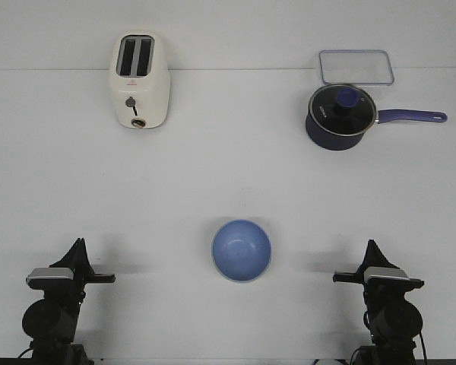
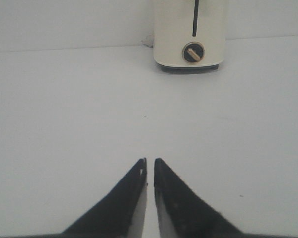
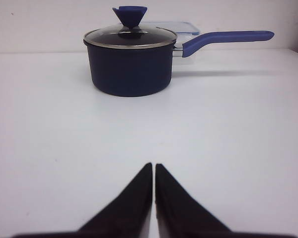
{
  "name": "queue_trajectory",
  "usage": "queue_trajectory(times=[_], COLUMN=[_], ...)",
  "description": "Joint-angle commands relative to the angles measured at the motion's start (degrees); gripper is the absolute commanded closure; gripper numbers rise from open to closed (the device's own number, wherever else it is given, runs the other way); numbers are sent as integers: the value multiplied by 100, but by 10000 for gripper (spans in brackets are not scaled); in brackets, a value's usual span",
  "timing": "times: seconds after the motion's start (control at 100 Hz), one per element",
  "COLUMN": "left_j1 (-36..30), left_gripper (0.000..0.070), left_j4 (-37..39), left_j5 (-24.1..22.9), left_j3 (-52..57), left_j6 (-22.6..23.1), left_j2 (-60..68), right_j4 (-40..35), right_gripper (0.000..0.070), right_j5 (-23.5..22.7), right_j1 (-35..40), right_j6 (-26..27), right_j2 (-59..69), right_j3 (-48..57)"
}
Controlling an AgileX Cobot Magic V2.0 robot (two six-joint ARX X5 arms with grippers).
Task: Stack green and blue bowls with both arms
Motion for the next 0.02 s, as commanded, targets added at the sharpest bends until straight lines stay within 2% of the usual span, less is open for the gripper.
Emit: queue_trajectory(times=[0.0, 0.01], left_j1=[0, 0], left_gripper=[688, 688], left_j4=[83, 83], left_j5=[2, 2], left_j3=[-116, -116], left_j6=[-13, -13], left_j2=[-9, -9], right_j4=[79, 79], right_gripper=[691, 691], right_j5=[-4, -4], right_j1=[-7, -7], right_j6=[-42, -42], right_j2=[-2, -2], right_j3=[-17, -17])
